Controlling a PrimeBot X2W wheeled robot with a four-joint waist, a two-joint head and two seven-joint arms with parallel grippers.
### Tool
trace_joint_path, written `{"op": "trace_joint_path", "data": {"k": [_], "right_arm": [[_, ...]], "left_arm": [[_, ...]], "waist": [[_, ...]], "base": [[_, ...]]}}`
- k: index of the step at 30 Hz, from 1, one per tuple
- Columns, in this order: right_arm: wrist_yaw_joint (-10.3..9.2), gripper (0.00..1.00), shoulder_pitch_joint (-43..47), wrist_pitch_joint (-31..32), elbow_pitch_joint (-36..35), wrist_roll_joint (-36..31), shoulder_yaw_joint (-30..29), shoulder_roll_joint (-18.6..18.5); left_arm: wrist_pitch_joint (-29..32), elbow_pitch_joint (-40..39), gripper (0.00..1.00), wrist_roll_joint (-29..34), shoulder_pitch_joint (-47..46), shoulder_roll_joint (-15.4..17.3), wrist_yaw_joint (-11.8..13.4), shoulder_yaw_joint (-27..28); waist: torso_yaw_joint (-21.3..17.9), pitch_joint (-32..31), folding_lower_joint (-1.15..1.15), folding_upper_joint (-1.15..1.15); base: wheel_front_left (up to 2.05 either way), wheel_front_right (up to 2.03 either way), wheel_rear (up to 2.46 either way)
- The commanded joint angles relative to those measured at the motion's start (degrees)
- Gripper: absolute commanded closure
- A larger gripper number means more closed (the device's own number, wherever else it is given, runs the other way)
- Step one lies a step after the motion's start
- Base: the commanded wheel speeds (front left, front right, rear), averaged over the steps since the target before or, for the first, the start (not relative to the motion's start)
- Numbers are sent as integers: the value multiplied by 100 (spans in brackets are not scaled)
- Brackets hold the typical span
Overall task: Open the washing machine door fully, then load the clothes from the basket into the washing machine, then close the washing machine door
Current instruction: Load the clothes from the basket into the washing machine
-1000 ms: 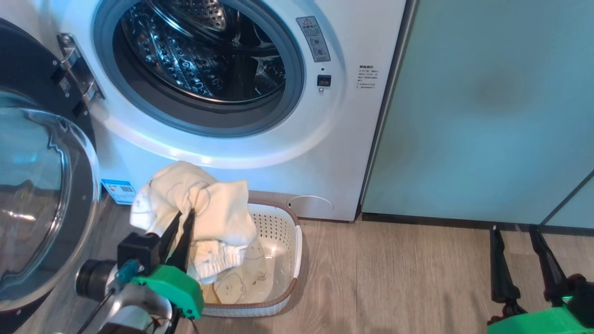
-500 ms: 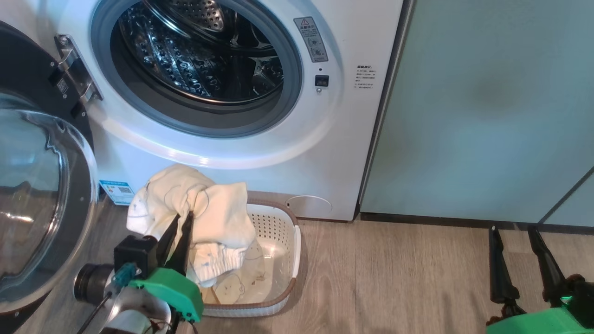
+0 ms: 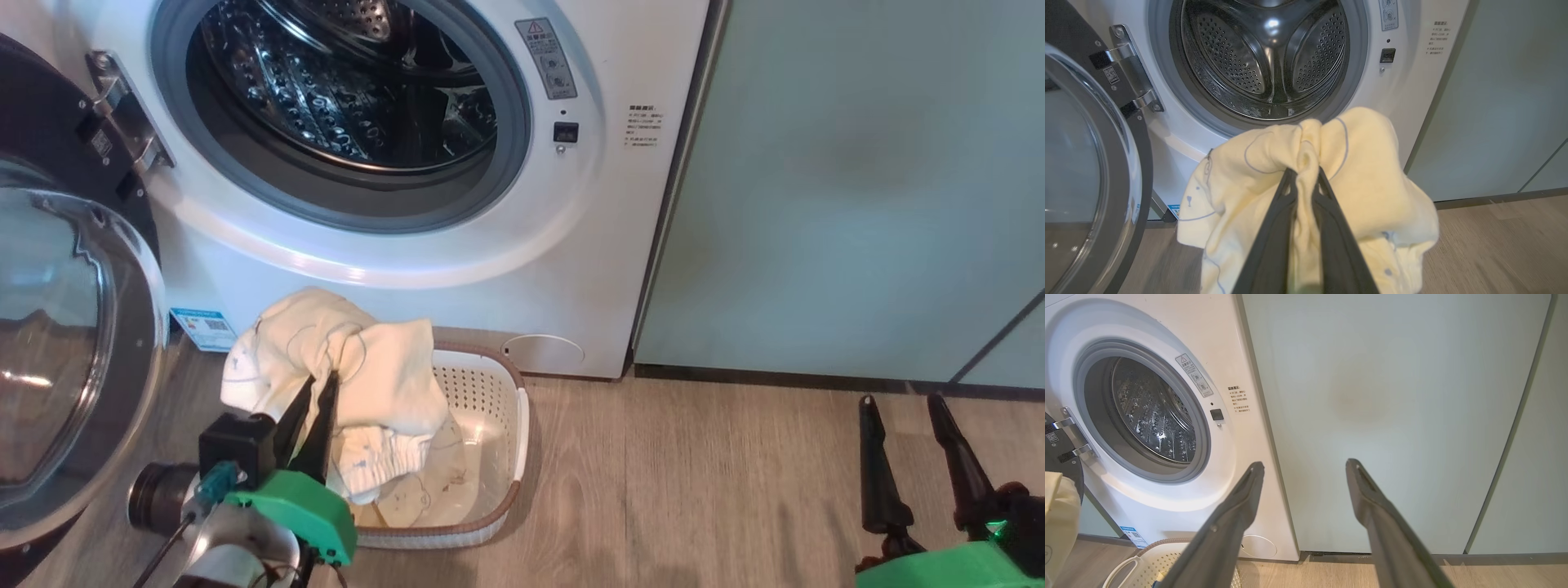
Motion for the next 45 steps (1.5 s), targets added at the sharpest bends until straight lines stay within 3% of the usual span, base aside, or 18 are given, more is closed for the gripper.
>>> {"op": "trace_joint_path", "data": {"k": [1,14,30,36,45], "right_arm": [[-16,0,-163,-38,-213,35,139,-36],[-16,0,-467,-38,-325,79,228,-36],[-16,0,-1141,-38,-568,339,259,-36],[-16,0,-1381,-38,-595,484,301,-36],[-16,0,-1606,-38,-573,716,395,-36]], "left_arm": [[-46,-218,100,-26,-310,187,26,235],[46,-8,100,-77,-1037,242,-173,180],[550,945,100,-326,-3001,590,-618,423],[1099,1428,100,-595,-3855,847,-885,569],[2508,1911,100,-939,-5146,1443,-1176,706]], "waist": [[1,49,0,0],[-186,785,0,0],[-595,2202,0,0],[-734,2621,0,0],[-978,3010,0,0]], "base": [[0,0,0],[0,0,0],[0,0,0],[0,0,0],[0,0,0]]}}
